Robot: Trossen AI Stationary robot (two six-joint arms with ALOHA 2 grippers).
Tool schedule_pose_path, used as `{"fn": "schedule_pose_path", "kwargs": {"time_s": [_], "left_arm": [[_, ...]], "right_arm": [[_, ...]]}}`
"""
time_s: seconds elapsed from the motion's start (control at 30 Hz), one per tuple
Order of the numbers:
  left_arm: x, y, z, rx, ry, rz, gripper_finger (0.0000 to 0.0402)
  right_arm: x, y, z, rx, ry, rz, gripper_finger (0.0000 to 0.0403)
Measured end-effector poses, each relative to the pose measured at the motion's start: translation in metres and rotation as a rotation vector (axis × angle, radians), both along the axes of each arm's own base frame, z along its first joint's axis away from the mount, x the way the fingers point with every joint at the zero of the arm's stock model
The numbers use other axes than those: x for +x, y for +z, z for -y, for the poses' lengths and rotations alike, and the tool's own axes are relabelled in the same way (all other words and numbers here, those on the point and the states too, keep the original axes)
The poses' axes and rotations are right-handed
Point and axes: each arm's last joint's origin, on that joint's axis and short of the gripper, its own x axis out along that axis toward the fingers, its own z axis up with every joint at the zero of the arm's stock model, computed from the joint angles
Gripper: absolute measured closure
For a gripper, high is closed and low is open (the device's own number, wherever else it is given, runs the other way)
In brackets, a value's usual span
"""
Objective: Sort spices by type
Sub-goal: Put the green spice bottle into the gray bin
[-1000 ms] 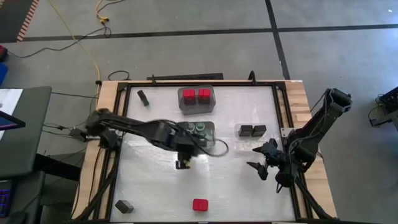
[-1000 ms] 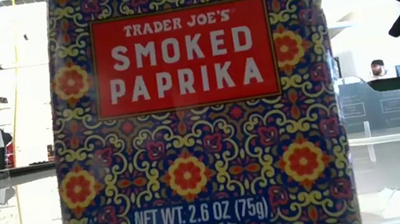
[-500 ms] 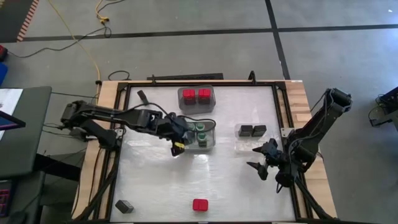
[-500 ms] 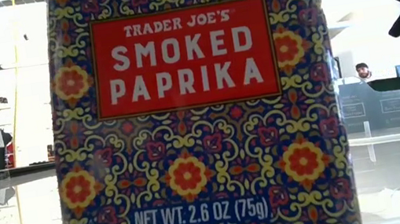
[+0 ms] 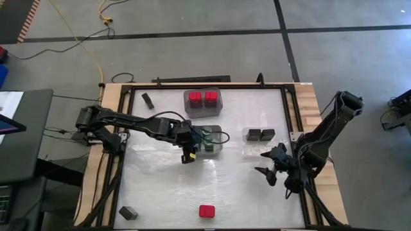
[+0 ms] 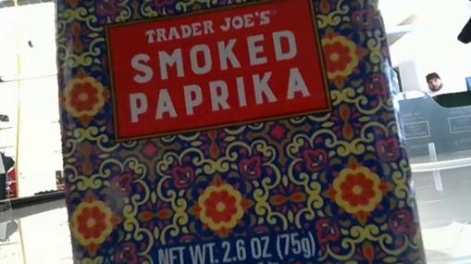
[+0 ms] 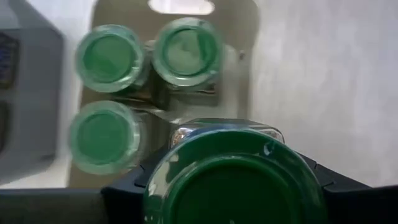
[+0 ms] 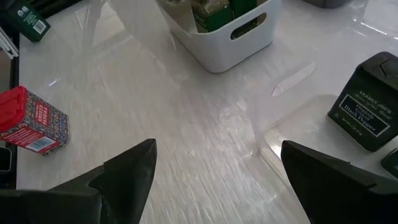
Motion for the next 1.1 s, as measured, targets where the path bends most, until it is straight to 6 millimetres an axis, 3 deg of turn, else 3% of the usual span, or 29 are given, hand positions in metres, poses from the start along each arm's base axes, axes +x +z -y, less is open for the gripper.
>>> {"fn": "schedule_pose_path", "kwargs": {"time_s": [0.93, 1.1], "left_arm": [[0.006, -0.004, -0.018, 0.041, -0.037, 0.009, 0.0207], [0.012, -0.014, -0.018, 0.047, -0.041, -0.009, 0.0207]], "right_arm": [[0.0, 0.0, 0.0, 0.001, 0.0, 0.001, 0.0031], [0.0, 0.0, 0.0, 0.0, 0.0, 0.0, 0.0031]]}}
